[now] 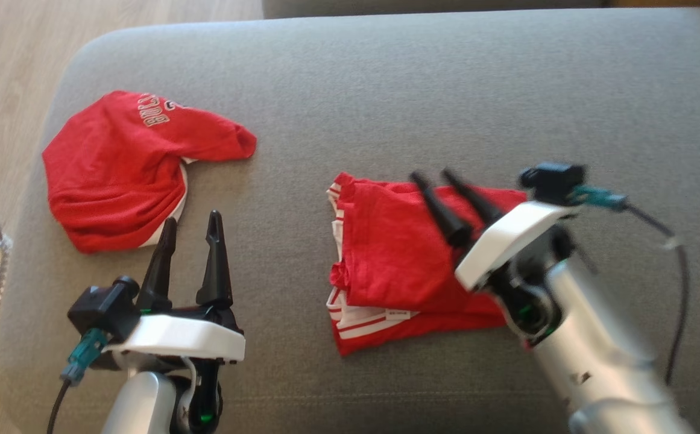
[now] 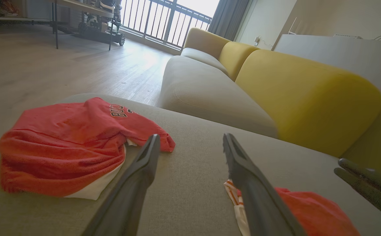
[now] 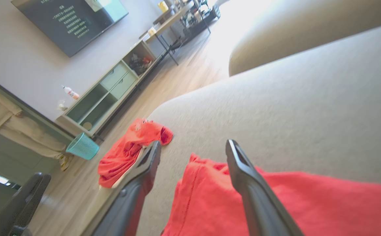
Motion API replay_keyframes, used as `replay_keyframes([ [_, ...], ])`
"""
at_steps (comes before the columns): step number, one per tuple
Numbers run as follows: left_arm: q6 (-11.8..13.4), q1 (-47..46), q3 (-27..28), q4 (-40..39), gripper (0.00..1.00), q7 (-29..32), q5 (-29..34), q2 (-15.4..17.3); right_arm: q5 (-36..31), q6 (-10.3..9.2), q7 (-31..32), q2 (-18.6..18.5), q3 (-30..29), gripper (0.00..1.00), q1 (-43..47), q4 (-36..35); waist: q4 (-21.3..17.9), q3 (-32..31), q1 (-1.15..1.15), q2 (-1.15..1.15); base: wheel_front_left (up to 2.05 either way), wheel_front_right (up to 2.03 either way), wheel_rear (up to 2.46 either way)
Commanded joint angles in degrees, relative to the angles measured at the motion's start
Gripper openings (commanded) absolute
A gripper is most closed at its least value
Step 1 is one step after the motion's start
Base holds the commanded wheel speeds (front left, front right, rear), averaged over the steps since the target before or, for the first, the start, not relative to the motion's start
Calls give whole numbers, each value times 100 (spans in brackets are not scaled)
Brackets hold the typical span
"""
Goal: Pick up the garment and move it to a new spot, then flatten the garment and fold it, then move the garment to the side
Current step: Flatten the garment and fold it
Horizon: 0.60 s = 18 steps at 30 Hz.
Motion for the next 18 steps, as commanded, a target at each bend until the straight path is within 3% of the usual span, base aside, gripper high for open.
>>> replay_keyframes([
  [1,30,-183,197,-224,100,-30,72,14,-192,0,-54,67,-86,100,-187,-257,-84,-60,0,0,0,0,0],
  [7,31,-207,200,-327,100,-30,103,14,-1902,0,-135,-339,-983,100,62,-938,-283,-143,0,0,0,0,0],
  [12,52,-273,286,-396,100,-30,59,14,-2749,0,-665,-840,-1406,100,552,-1517,-389,-145,0,0,0,0,0],
  [18,18,-284,384,-420,100,-30,146,14,-3295,0,-1431,-929,-1660,100,1174,-1729,-484,-119,0,0,0,0,0],
])
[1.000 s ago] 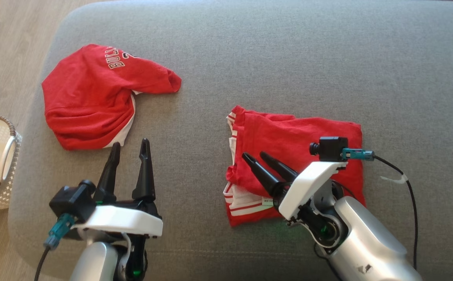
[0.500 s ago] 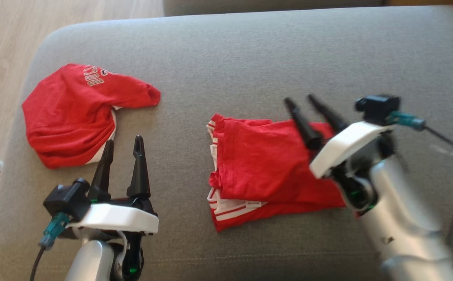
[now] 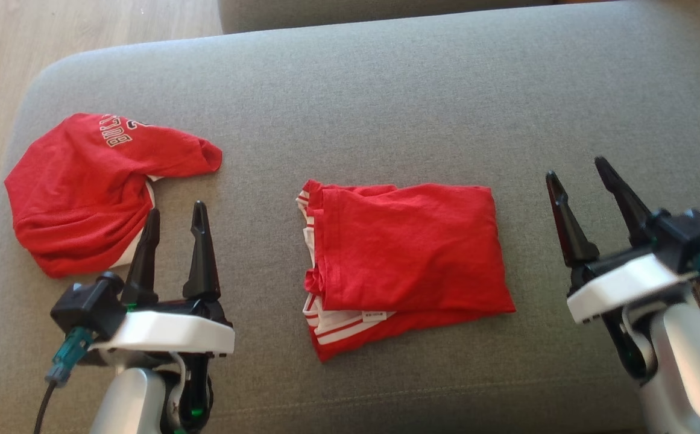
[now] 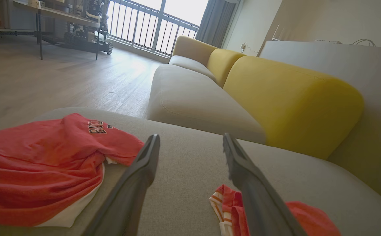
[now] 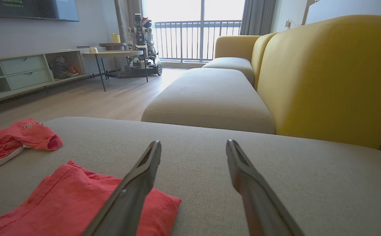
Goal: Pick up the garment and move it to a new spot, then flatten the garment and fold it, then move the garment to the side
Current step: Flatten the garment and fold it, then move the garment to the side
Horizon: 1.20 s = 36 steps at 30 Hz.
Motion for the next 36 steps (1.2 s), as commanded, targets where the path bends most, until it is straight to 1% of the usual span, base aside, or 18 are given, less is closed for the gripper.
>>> replay_keyframes([
  [1,-8,-257,193,-206,100,-30,48,15,-82,-1,-111,-6,40,100,-26,-214,-10,5,0,0,0,0,0],
  [4,-12,-179,176,-177,100,-30,62,15,-307,-1,-281,185,-253,100,180,-234,-20,2,0,0,0,0,0],
  [5,-12,-111,144,-142,100,-30,65,15,-411,-1,-332,381,-472,100,291,-276,-20,-5,0,0,0,0,0],
  [9,6,-11,87,-56,100,-30,-24,15,-598,-1,-357,683,-807,100,463,-398,4,-9,0,0,0,0,0],
  [12,-4,-17,54,-29,100,-30,-47,15,-685,-1,-359,795,-927,100,545,-488,43,-3,0,0,0,0,0],
  [17,-21,-34,31,-15,100,-30,-38,15,-755,-1,-360,868,-1023,100,574,-507,75,-13,0,0,0,0,0],
  [26,-15,16,-13,-1,100,-30,-12,15,-752,-1,-360,924,-1079,100,612,-493,86,-64,0,0,0,0,0],
  [28,-17,18,-29,-3,100,-30,1,15,-640,-1,-360,934,-996,100,621,-428,92,-52,0,0,0,0,0],
  [31,-32,-14,-59,-12,100,-30,24,15,-247,-1,-361,949,-846,100,583,-316,124,17,0,0,0,0,0],
  [36,-49,-106,-92,-21,100,-30,36,15,42,-1,-361,956,-528,100,487,-19,211,233,0,0,0,0,0],
])
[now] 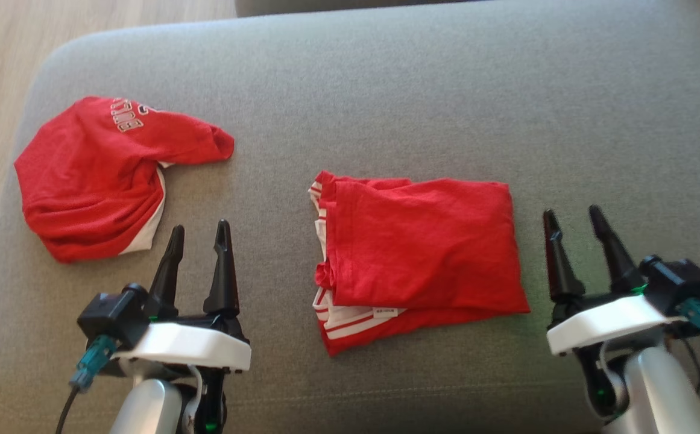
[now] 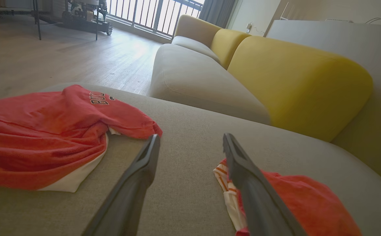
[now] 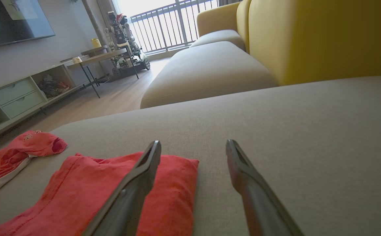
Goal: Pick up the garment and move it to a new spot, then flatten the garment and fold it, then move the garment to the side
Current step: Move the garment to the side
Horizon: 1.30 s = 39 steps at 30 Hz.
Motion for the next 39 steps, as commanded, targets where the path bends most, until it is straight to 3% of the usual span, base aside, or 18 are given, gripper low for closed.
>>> replay_keyframes([
  [1,-21,-251,175,-190,100,-30,46,15,102,-1,-50,18,195,100,-194,-84,50,101,0,0,0,0,0],
  [7,-36,-364,146,-168,100,-30,48,15,428,-1,382,20,486,100,-382,671,182,341,0,0,0,0,0],
  [20,-34,-513,128,-138,100,-30,50,15,726,-1,659,21,723,100,-918,1731,328,541,0,0,0,0,0],
  [21,-27,-518,128,-140,100,-30,48,15,722,-1,677,21,762,93,-948,1796,328,548,0,0,0,0,0],
  [22,-20,-522,129,-142,100,-30,46,15,603,-1,679,19,774,46,-982,1870,324,553,0,0,0,0,0],
  [23,-16,-525,127,-142,100,-30,44,15,445,-1,659,16,780,13,-1017,1932,321,555,0,0,0,0,0],
  [24,-12,-525,125,-141,100,-30,42,15,366,-1,629,17,770,0,-1048,1976,315,557,0,0,0,0,0],
  [35,-10,-545,111,-131,100,-30,71,15,-666,-1,315,-233,990,0,-1407,1971,80,533,0,0,0,0,0],
  [39,-37,-568,125,-133,100,-30,169,15,-923,-1,350,-645,1456,0,-1647,1819,-171,566,0,0,0,0,0],
])
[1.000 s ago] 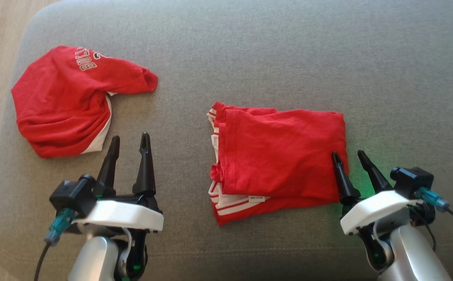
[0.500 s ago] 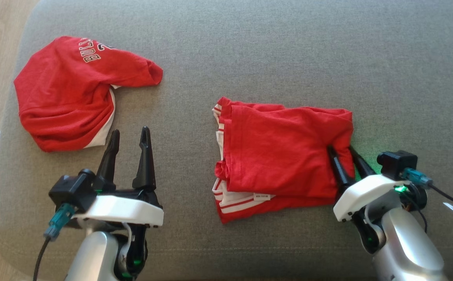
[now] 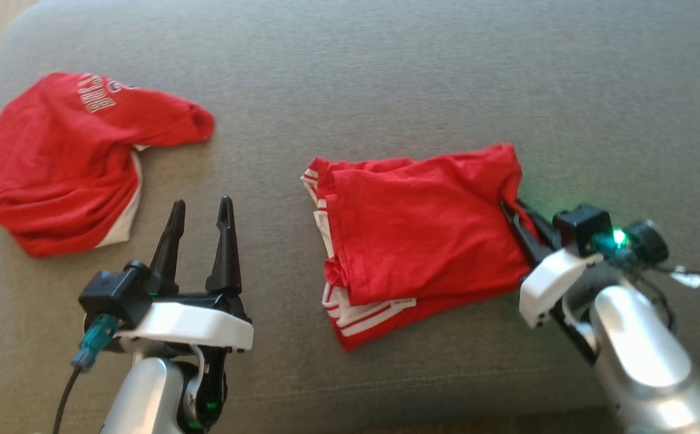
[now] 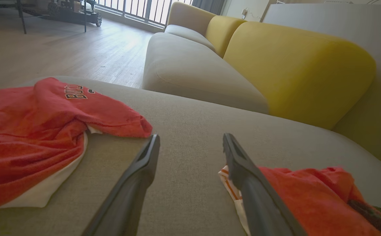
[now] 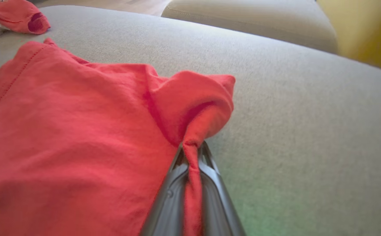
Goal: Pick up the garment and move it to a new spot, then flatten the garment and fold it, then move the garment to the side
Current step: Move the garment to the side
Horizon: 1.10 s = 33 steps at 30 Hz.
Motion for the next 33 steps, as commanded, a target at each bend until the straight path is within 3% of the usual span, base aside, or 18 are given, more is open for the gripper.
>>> replay_keyframes([
  [1,-38,-210,181,-183,100,-29,62,15,-28,-2,-3,-155,178,0,-221,-218,-170,23,0,0,0,0,0],
  [8,-166,-369,190,-211,100,-29,283,15,254,-2,302,-1189,672,0,-873,-302,-822,283,0,0,0,0,0],
  [14,-349,-693,201,-218,100,-29,601,15,535,-2,287,-1814,827,0,-1643,-107,-1425,776,0,0,0,0,0],
  [22,-774,-1605,35,-329,100,-29,1176,44,852,-2,-60,-2182,493,0,-2974,400,-1943,1853,0,0,0,0,0],
  [27,-871,-2123,-14,-488,100,-29,1292,81,1015,-2,-213,-2337,-15,0,-3434,731,-2018,2389,0,0,0,0,0],
  [33,-917,-2282,-4,-693,100,-29,1309,149,1114,-2,-329,-2364,-129,0,-3581,756,-2038,2668,0,0,0,0,0],
])
